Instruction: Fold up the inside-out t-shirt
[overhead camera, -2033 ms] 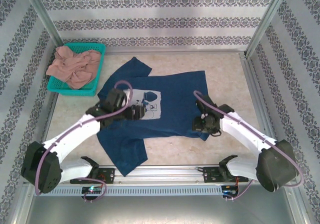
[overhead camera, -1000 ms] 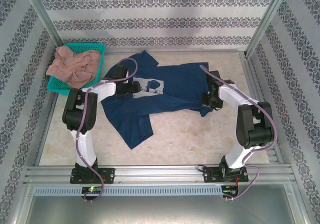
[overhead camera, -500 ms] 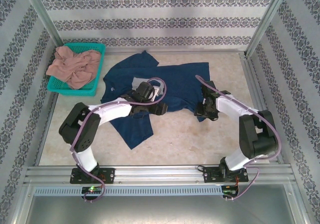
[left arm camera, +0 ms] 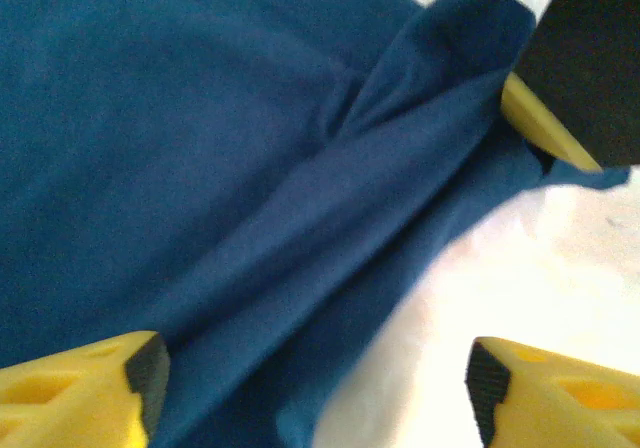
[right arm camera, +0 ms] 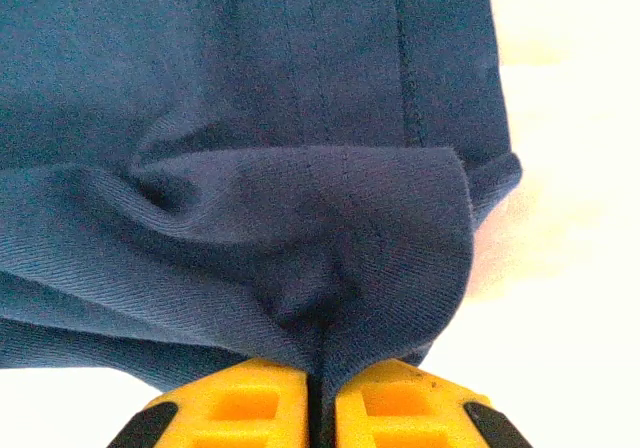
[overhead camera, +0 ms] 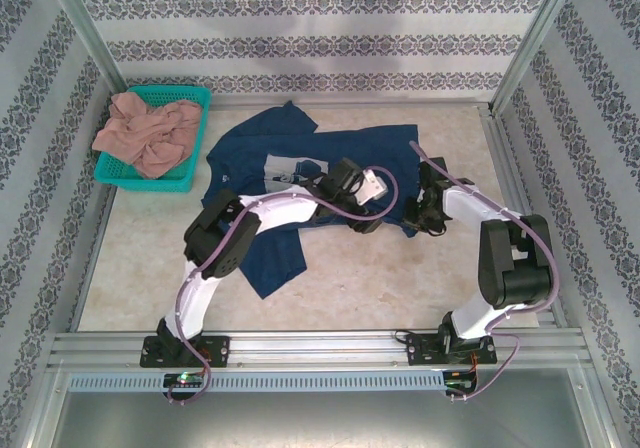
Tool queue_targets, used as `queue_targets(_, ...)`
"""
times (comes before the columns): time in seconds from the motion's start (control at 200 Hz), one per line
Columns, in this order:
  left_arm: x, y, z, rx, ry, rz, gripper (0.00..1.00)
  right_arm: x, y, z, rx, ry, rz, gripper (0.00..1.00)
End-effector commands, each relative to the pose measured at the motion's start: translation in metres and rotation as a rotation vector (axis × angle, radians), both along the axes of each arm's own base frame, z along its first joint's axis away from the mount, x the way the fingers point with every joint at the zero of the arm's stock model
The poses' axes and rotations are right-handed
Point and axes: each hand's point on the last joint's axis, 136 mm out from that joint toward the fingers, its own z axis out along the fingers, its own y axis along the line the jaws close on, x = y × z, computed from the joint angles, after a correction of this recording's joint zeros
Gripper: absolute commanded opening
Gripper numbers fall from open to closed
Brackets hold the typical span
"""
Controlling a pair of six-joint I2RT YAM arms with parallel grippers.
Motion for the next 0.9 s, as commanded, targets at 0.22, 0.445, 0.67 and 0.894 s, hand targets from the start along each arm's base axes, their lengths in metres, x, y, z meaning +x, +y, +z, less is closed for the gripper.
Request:
queue_targets(0.22,-0.023,-0.025,-0.038,0.051,0.159,-0.151,0.25,0.006,-0.017,0.015,0.022,-0.026,-0.041,0.14)
queue_targets(0.445,-0.038,0.007,-0.049,0.087,0.291,-0.083,0.0,-0.003,-0.064,0.021,-0.255,0.07,-0.04,0.15)
queue_targets(0.67,-0.052,0.034,-0.064,0.093,0.353,-0.008,0.0,-0.008,-0.093,0.046,-0.426,0.096,-0.04,0.26)
queue_targets(0.894,-0.051,0.032,-0.064,0.069,0.367,0.02,0.0,-0.035,0.01,0.042,0.012,-0.03,-0.002,0.48)
